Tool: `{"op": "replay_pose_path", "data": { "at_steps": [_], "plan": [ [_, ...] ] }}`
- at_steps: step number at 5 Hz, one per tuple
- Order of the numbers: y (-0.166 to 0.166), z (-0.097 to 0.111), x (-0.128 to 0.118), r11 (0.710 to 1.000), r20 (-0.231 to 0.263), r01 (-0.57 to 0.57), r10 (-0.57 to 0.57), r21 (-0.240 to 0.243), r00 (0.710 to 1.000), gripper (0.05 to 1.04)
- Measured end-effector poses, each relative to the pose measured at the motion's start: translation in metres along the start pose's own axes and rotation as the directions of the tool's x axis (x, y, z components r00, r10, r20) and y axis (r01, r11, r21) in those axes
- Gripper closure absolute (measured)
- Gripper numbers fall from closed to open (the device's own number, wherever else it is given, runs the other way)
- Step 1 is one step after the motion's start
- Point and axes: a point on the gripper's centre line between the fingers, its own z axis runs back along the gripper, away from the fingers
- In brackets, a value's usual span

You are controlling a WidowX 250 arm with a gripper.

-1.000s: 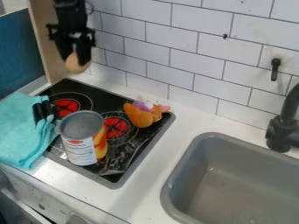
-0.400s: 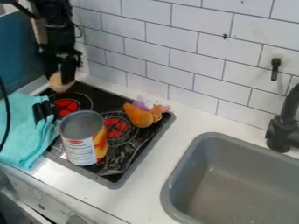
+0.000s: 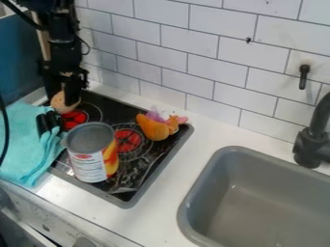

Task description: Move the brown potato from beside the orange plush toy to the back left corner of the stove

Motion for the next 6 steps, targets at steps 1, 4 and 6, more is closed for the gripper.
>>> {"op": "replay_pose_path", "data": {
  "at_steps": [1, 4, 6],
  "plan": [
    [-0.002, -0.001, 0.002, 1.0, 0.019, 0.008, -0.008, -0.011, 1.0, 0.449],
    [-0.009, 0.075, -0.018, 0.999, 0.246, 0.0, 0.01, -0.041, 0.969, 0.079],
    [-0.09, 0.1, -0.063, 0.971, 0.265, 0.237, -0.225, -0.014, 0.938, 0.083]
  ]
}}
